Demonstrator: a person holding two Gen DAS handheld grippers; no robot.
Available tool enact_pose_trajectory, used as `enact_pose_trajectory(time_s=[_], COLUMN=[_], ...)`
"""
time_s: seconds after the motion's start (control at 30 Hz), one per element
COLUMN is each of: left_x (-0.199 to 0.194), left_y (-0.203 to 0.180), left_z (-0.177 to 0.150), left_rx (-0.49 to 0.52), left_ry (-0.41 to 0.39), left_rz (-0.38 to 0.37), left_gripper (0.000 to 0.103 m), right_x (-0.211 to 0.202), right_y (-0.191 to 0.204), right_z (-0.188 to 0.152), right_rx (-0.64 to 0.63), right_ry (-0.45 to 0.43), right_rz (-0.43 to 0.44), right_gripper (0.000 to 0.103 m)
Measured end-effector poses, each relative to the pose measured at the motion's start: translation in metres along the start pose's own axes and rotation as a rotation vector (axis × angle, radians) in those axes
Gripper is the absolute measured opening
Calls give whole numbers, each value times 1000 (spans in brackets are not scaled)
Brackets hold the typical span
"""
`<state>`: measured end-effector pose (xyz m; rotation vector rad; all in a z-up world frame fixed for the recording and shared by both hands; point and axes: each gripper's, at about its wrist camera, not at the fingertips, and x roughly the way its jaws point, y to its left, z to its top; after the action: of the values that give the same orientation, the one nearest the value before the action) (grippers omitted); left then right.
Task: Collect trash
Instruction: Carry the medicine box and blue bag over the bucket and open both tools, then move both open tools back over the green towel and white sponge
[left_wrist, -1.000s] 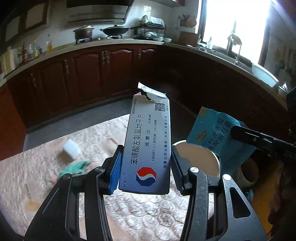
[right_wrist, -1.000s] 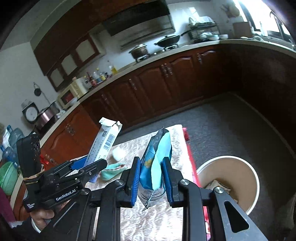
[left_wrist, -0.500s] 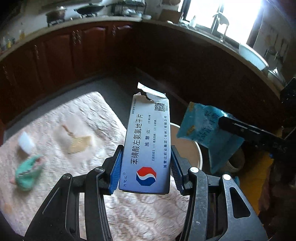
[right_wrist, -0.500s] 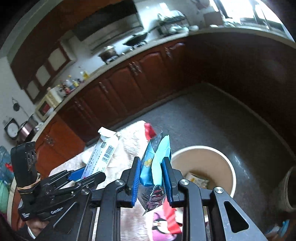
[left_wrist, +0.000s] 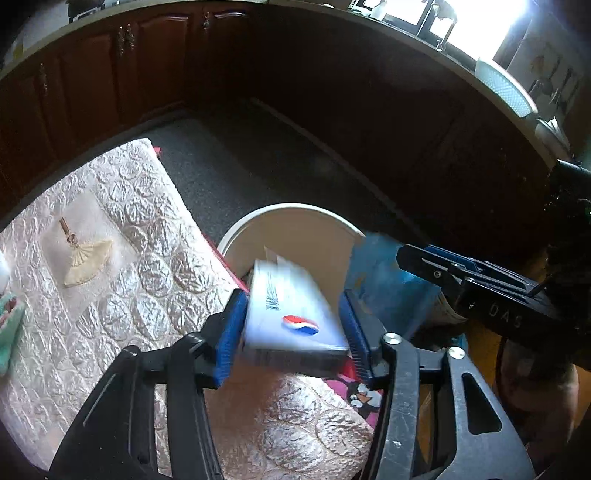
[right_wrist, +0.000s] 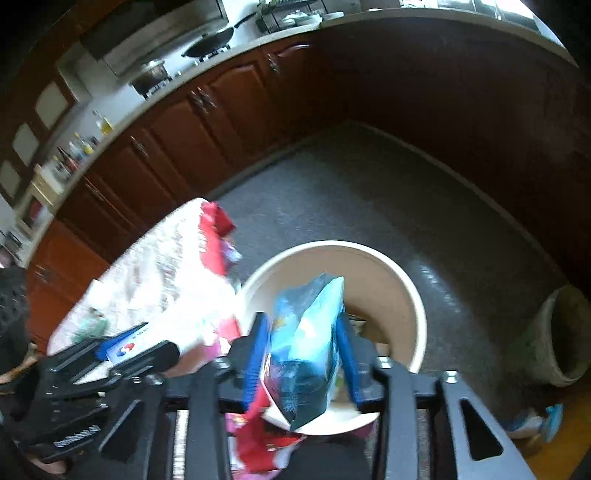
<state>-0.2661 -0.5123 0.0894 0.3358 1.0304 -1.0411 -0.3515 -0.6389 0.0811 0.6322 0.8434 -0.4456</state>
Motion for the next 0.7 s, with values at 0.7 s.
enact_pose_trajectory(time_s=[0.7], left_x=[-54], left_y=[28], left_z=[-12], left_rx=[-7], left_ry=[-121], left_rz=[120], left_gripper=[57], right_x=[-14], right_y=[40], right_z=[-3], right_rx=[-44], right_ry=[-41], right_rz=[51], right_gripper=[64])
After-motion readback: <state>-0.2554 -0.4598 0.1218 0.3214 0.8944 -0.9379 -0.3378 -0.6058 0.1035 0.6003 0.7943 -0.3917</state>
